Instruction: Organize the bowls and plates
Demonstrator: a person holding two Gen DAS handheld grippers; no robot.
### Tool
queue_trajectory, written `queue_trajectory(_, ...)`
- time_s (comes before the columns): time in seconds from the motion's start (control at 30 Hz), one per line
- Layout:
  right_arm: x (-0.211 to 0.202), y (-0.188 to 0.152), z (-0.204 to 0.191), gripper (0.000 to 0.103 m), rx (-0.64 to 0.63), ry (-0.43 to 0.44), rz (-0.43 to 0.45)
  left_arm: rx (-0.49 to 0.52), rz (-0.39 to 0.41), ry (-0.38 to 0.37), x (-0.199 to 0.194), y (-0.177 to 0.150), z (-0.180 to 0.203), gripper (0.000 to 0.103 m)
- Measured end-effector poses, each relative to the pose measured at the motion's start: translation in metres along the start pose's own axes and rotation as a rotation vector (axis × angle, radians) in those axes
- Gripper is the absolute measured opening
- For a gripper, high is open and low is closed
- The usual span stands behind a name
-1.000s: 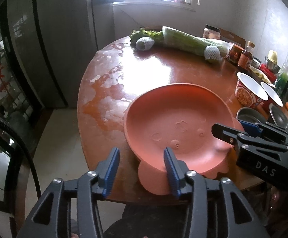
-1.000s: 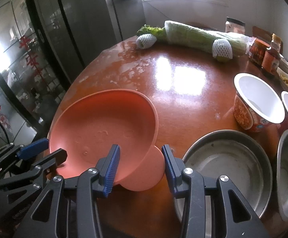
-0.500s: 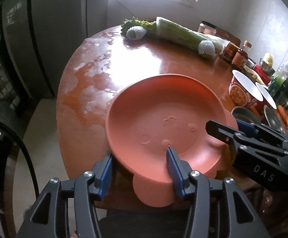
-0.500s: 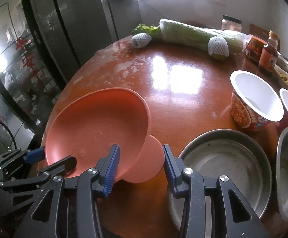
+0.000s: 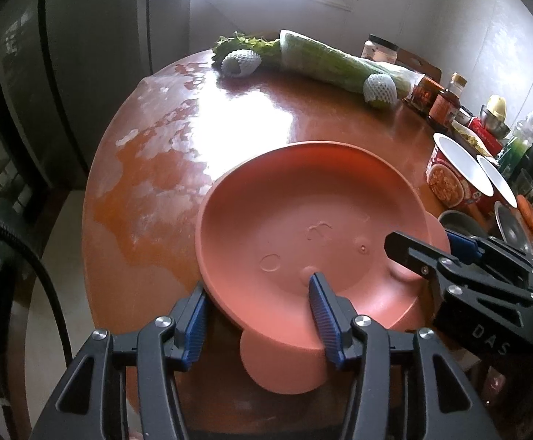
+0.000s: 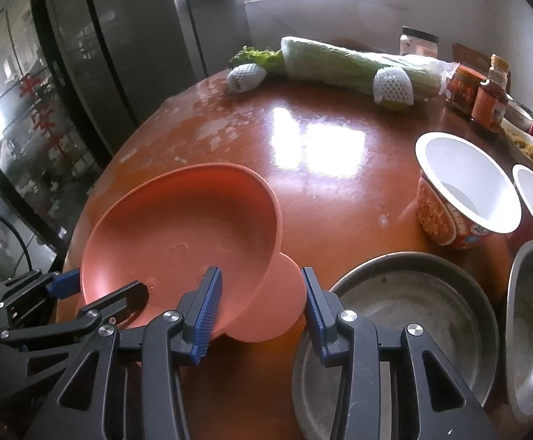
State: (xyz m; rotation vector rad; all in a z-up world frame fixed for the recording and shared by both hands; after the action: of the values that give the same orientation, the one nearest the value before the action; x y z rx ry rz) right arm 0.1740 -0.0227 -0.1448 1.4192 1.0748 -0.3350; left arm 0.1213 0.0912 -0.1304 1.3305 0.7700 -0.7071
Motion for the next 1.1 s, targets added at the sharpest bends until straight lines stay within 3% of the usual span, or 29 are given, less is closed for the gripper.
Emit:
queue_trajectory(0.53, 0.006, 0.014, 0.010, 0.046, 0.041, 0.009, 0.018, 0.037, 0.018, 0.030, 0.020, 0.033, -0.001, 0.054)
queue_trajectory(1.1, 0.003, 0.019, 0.011, 0.046, 0.069, 0.026, 0.032, 0.006, 0.083, 0.065, -0.002, 0.035, -0.016, 0.054)
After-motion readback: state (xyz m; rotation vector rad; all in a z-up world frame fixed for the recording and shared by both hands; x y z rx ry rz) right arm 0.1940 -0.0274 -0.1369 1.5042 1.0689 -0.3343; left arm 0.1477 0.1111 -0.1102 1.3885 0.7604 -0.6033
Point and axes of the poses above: each gripper's, at about its wrist camera, not at the fingertips, and x roughly the way its jaws point, z to its right, y to its top, the point moved 9 cm from there along x, roughly the way its jaws point, and after that the axes turned 4 degrees about x, right-handed, at the moved point
